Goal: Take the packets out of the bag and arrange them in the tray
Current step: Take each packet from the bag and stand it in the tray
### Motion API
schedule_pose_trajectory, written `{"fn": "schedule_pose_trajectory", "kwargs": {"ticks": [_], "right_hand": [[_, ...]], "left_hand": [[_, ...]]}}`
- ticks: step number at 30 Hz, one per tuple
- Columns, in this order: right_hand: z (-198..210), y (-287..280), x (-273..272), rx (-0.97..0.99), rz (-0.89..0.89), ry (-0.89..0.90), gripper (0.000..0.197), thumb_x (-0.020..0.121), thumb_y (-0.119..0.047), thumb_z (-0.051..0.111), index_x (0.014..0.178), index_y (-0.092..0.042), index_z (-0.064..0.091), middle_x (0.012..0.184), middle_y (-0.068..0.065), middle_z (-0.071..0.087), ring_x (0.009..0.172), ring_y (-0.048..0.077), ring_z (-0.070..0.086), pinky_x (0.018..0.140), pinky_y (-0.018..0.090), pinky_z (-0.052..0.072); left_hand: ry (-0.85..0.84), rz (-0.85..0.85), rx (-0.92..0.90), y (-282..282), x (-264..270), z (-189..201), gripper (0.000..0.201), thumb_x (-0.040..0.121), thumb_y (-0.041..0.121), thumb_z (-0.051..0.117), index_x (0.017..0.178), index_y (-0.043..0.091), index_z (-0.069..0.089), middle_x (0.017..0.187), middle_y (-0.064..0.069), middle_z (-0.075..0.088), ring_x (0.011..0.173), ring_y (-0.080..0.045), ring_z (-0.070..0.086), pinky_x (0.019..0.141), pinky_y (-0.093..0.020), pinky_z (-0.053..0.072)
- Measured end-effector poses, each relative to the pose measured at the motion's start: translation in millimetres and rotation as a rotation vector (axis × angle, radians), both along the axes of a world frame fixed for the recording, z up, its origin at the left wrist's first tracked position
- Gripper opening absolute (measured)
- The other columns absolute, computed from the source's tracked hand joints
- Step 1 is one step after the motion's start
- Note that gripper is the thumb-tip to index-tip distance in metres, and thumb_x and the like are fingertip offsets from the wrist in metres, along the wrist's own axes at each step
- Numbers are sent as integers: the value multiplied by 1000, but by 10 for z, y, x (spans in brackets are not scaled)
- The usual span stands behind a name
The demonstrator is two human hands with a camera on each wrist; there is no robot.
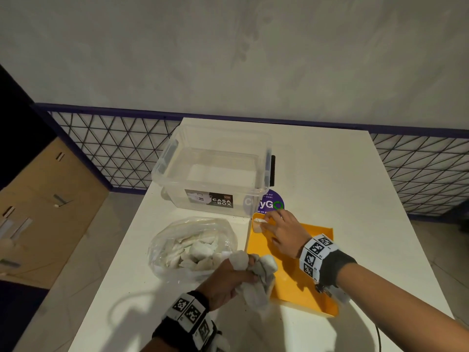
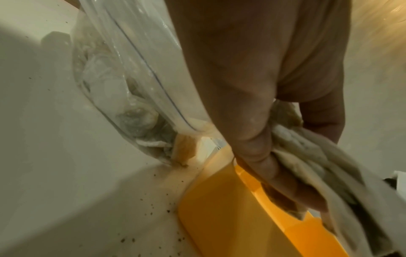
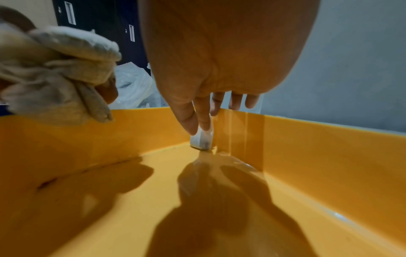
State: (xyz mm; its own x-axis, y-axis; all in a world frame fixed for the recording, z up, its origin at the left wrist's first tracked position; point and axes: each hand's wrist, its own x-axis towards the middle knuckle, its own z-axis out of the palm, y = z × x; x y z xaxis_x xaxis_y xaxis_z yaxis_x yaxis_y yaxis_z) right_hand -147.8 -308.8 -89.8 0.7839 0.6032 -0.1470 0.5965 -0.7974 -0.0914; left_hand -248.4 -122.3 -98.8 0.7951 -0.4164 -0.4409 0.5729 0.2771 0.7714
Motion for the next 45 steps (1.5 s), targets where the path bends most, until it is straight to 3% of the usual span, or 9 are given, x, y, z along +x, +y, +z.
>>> {"fn": "schedule_pose_trajectory", "kwargs": {"ticks": [2, 6, 14, 19, 23, 27, 32, 38, 45], "right_hand": [[5, 11, 24, 12, 1, 5, 41, 89, -19, 48, 130, -15, 51, 134, 10, 43, 125, 30, 37, 106, 38, 30], [16, 32, 57, -15, -14, -7, 41, 83, -15, 51, 125, -14, 55, 127, 12, 47, 119, 33, 42, 100, 39, 36], [103, 38, 35, -32, -37, 24, 40, 93, -22, 46, 133, -26, 48, 144, 6, 30, 134, 28, 24, 111, 36, 24], [270, 10, 74, 101, -93, 60, 32, 91, -21, 48, 121, -25, 59, 140, 4, 35, 130, 24, 28, 106, 33, 27], [395, -22, 126, 98, -95, 95, 29, 93, -21, 46, 118, -26, 59, 137, 1, 37, 126, 21, 29, 102, 30, 28], [353, 32, 118, -41, 47, 117, 32, 94, -23, 46, 122, -30, 60, 143, -2, 34, 128, 22, 29, 106, 33, 25], [124, 27, -47, -139, 222, 128, 25, 91, -23, 48, 106, -16, 67, 132, 3, 48, 115, 24, 40, 93, 35, 37], [-33, -26, -195, -328, 246, 241, 35, 91, -21, 47, 122, -8, 57, 146, 4, 37, 126, 28, 33, 107, 39, 23], [119, -1, -75, -62, 124, 243, 45, 94, -15, 40, 138, -23, 43, 143, -5, 42, 122, 21, 35, 105, 31, 24]], "left_hand": [[-29, -18, 1, -3, -4, 29, 22, 73, -3, 60, 88, 13, 58, 89, -10, 60, 84, -21, 61, 71, -33, 48], [-67, -46, 20, -8, -19, 96, 33, 73, -3, 58, 65, 28, 67, 77, 1, 65, 78, -17, 61, 66, -29, 46], [-16, 29, 3, -7, -9, 64, 22, 70, -6, 61, 80, 13, 56, 81, -5, 63, 81, -19, 63, 68, -30, 51], [-13, 80, -39, 6, -2, 113, 22, 82, -12, 57, 86, 8, 52, 80, -7, 64, 76, -17, 64, 65, -27, 54], [8, 162, -87, 28, 33, 137, 24, 74, -7, 61, 90, 9, 52, 85, -11, 63, 77, -19, 64, 61, -25, 51], [29, 140, -43, 26, 41, 93, 22, 78, -5, 62, 96, 5, 55, 88, -13, 63, 81, -20, 62, 61, -26, 50], [17, 93, -43, 22, -4, 75, 30, 71, -3, 64, 97, 1, 51, 89, -15, 60, 79, -19, 64, 65, -26, 53], [40, 106, -57, 51, -17, 53, 22, 84, -16, 54, 94, 3, 49, 83, -11, 60, 70, -14, 64, 52, -21, 49], [51, 123, -27, 54, -31, 10, 29, 68, -2, 65, 93, 6, 52, 81, -9, 60, 73, -16, 61, 55, -22, 48]]}}
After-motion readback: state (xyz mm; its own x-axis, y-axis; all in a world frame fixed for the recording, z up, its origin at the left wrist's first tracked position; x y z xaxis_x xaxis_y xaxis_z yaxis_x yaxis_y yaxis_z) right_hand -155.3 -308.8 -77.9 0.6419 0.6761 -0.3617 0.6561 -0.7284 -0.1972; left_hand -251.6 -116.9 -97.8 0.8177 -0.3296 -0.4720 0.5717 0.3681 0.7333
